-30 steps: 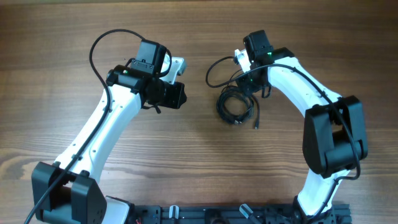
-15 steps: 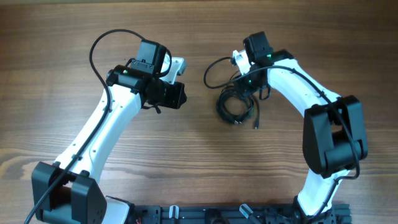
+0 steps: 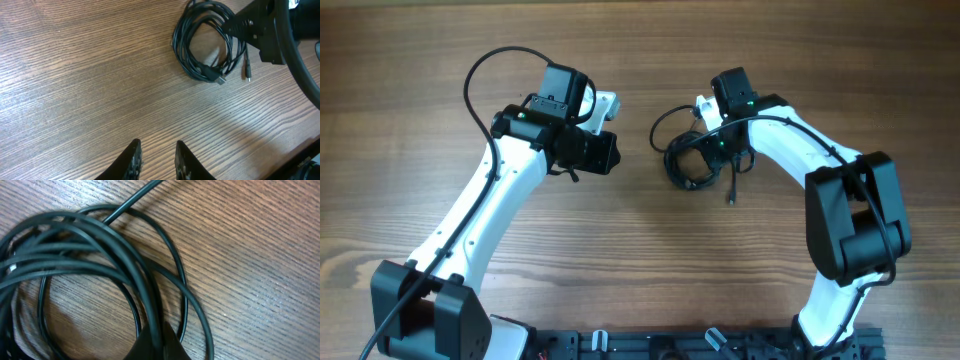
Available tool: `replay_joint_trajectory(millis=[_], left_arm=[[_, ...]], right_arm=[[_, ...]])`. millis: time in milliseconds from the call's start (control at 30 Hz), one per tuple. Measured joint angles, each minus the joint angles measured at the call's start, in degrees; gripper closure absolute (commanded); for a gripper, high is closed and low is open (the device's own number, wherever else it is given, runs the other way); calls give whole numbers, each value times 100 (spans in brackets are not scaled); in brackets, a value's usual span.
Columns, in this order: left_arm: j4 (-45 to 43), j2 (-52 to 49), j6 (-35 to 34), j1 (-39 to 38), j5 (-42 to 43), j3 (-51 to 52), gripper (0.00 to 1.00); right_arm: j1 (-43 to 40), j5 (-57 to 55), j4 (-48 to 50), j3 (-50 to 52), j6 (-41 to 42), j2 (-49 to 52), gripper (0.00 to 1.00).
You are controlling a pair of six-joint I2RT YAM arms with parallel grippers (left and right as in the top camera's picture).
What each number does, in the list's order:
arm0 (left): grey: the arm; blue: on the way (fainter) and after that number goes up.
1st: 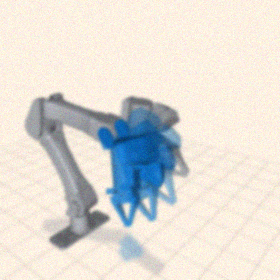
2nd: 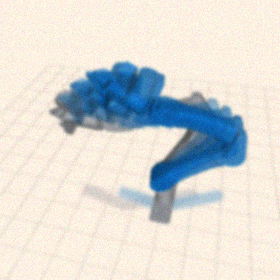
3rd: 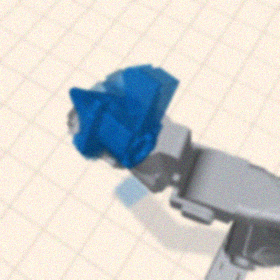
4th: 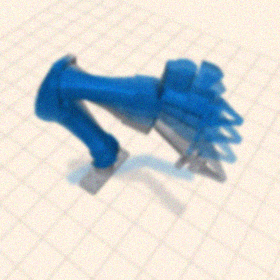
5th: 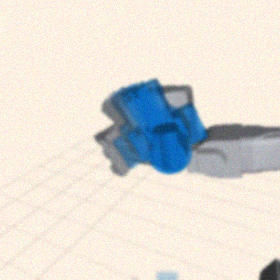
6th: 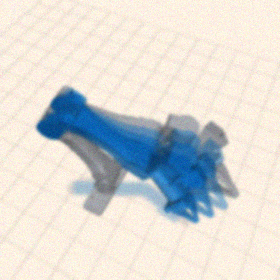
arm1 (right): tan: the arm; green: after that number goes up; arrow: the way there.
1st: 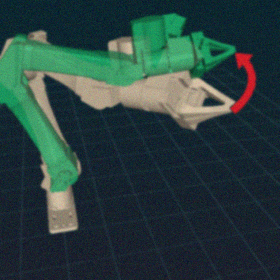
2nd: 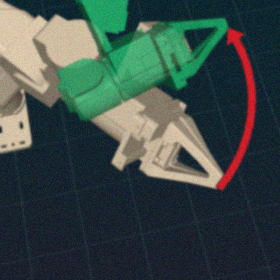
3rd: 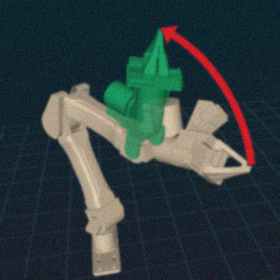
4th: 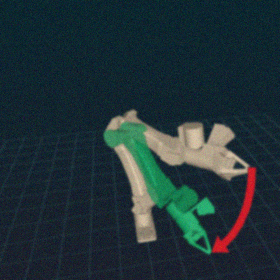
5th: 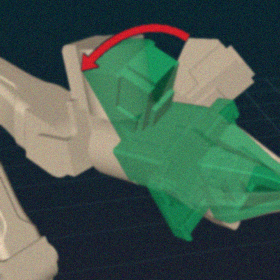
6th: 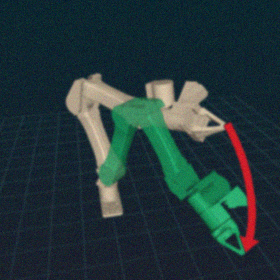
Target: Untangle cables
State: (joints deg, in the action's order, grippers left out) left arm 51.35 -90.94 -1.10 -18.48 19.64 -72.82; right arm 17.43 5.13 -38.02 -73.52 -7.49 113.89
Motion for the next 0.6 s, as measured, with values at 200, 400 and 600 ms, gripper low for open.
replay_joint_trajectory(millis=[200, 400, 600], left_arm=[[2, 0, 0, 0, 0, 0, 76], [4, 0, -2, 0, 96, 0, 81], [-144, 0, 0, 0, 573, 0, 82]], right_arm=[[-2, 0, -852, -229, 177, 0, 96], [0, 4, -1631, -1331, 466, -387, 96], [-2, 63, -1419, -2059, 531, -1971, 96]])
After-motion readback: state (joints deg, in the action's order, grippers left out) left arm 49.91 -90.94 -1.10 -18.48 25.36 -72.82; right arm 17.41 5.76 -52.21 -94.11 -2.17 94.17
